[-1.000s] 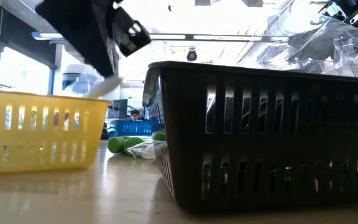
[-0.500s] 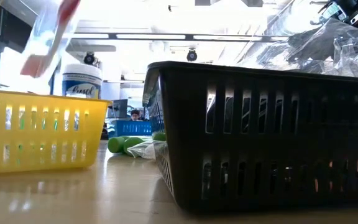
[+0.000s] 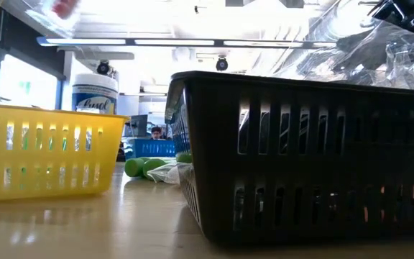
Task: Pick & Place Travel size toiletries
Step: Put the orange toothbrush into the yellow bin
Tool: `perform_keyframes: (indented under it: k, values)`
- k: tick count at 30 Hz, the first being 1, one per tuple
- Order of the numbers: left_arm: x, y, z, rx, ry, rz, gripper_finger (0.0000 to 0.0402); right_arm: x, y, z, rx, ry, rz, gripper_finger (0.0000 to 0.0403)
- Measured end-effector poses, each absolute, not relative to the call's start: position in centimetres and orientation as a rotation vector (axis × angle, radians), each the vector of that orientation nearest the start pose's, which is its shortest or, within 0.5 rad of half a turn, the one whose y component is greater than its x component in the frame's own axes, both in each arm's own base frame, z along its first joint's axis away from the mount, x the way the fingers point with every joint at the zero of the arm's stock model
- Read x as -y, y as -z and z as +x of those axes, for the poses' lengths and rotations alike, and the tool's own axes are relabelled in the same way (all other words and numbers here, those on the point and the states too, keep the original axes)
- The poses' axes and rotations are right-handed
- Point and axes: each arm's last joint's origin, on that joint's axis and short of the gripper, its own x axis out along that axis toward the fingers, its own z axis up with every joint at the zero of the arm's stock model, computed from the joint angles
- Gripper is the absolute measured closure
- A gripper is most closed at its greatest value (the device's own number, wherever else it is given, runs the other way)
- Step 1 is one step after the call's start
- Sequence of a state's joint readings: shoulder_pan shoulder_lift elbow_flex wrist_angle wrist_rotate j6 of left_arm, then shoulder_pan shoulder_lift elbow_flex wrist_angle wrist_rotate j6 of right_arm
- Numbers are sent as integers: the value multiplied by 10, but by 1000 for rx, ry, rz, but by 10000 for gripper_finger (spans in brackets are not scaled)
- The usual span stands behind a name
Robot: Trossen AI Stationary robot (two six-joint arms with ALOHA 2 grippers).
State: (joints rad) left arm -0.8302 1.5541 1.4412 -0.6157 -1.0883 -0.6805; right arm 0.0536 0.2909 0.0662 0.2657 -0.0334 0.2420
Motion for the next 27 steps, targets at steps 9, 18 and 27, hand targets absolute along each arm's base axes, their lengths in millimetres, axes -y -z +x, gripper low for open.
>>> perform_keyframes:
  k: [9,18,27]
  values:
    - [202,-316,215,-159,-493,-361,401,-9,-188,116,36,-104,241,401]
    - [194,-260,201,-74,-571,-563,401,-9,-187,116,32,-107,243,401]
    - [196,-243,204,-26,-569,-660,401,-9,-187,116,29,-106,243,401]
